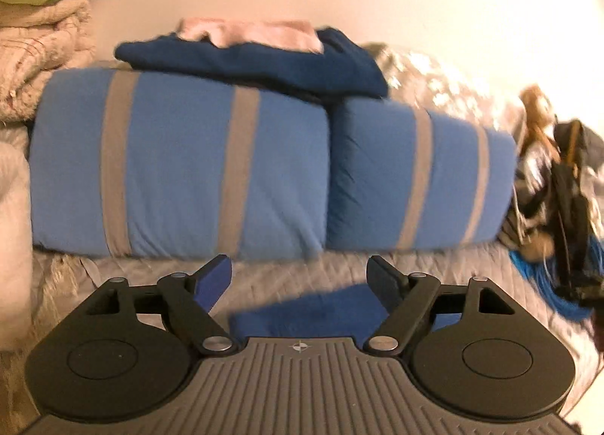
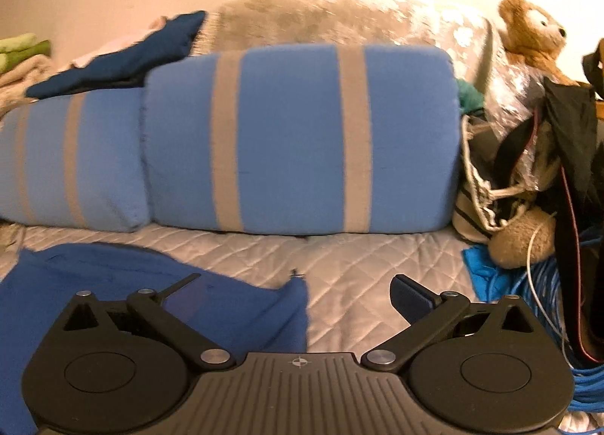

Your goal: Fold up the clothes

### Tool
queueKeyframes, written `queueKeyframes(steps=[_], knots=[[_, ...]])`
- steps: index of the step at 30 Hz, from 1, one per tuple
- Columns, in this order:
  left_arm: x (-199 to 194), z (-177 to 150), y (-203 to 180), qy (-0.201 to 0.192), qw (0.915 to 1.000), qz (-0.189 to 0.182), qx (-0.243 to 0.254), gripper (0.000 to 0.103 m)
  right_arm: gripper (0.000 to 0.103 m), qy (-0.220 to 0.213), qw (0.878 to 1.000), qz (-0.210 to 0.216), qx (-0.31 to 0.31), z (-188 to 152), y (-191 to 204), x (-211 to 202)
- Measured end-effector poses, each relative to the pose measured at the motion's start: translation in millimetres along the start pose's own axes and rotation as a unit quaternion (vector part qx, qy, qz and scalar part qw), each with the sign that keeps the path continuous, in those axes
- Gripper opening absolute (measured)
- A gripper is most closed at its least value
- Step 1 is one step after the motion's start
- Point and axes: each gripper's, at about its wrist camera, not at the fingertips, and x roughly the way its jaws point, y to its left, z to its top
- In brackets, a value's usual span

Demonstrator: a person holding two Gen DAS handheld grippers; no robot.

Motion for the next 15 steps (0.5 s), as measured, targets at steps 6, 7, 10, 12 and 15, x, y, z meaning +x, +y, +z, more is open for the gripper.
queueKeyframes(steps=[6, 7, 10, 12, 15], knots=[[15, -70, -29, 0.042, 0.9988, 0.004, 0.025, 0.079, 0.103, 0.012, 0.999, 0.017, -0.041, -25, 23, -20], [15, -80, -32, 0.057, 0.998, 0.003, 0.027, 0.079, 0.103, 0.02, 0.998, 0.016, -0.05, -30, 27, -21], [22, -100, -41, 0.099, 0.9946, 0.003, 0.029, 0.079, 0.103, 0.052, 0.996, 0.01, -0.073, -43, 38, -19], [25, -108, -50, 0.12, 0.9921, 0.009, 0.035, 0.079, 0.103, 0.073, 0.994, 0.017, -0.085, -51, 49, -20], [35, -115, -63, 0.142, 0.9887, 0.015, 0.047, 0.079, 0.103, 0.097, 0.99, 0.031, -0.095, -58, 67, -19]])
